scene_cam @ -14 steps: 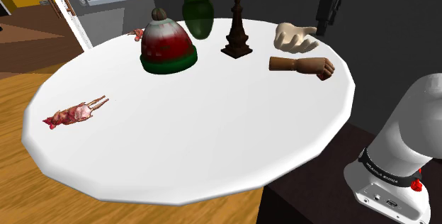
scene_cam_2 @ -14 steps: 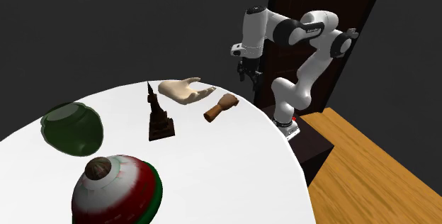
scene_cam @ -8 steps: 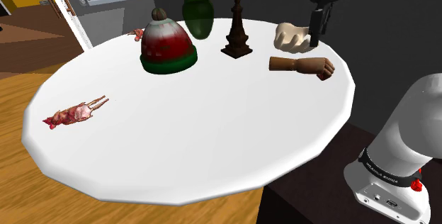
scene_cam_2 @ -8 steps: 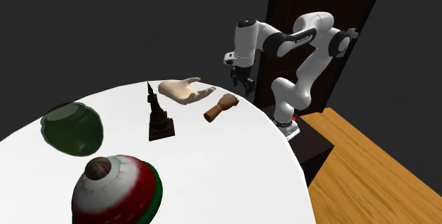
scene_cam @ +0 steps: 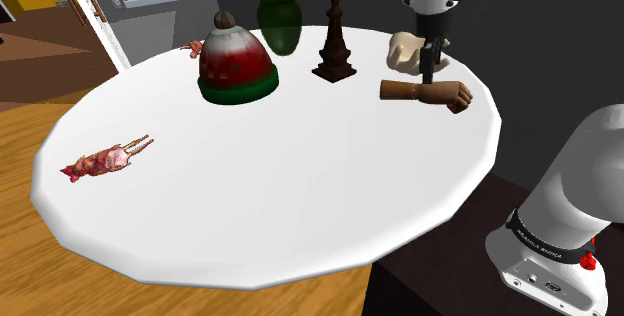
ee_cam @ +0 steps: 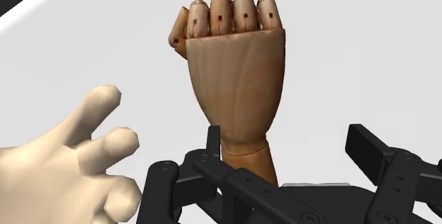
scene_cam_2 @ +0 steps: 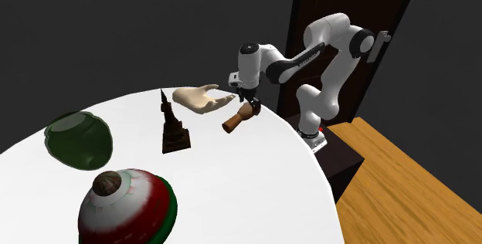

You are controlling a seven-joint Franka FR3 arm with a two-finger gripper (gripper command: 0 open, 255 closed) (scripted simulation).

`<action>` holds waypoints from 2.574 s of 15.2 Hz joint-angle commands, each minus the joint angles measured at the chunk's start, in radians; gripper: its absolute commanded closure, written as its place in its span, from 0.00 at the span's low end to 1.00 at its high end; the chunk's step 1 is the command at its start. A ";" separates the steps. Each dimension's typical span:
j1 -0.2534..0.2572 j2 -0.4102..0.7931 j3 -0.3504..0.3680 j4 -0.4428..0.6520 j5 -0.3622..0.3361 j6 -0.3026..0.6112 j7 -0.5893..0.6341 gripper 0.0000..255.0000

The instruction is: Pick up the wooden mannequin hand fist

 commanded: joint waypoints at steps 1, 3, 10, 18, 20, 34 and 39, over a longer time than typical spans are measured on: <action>-0.011 0.041 -0.014 -0.021 -0.040 0.058 -0.018 0.00; -0.021 0.100 -0.028 -0.023 -0.077 0.115 -0.032 0.00; -0.027 0.141 -0.037 -0.079 -0.097 0.209 -0.012 0.00; -0.030 0.146 -0.042 -0.087 -0.101 0.223 -0.013 1.00; -0.030 0.144 -0.041 -0.087 -0.101 0.222 -0.012 1.00; -0.022 0.098 -0.026 0.013 -0.077 0.078 -0.046 1.00; -0.020 0.087 -0.021 0.059 -0.070 0.022 -0.061 1.00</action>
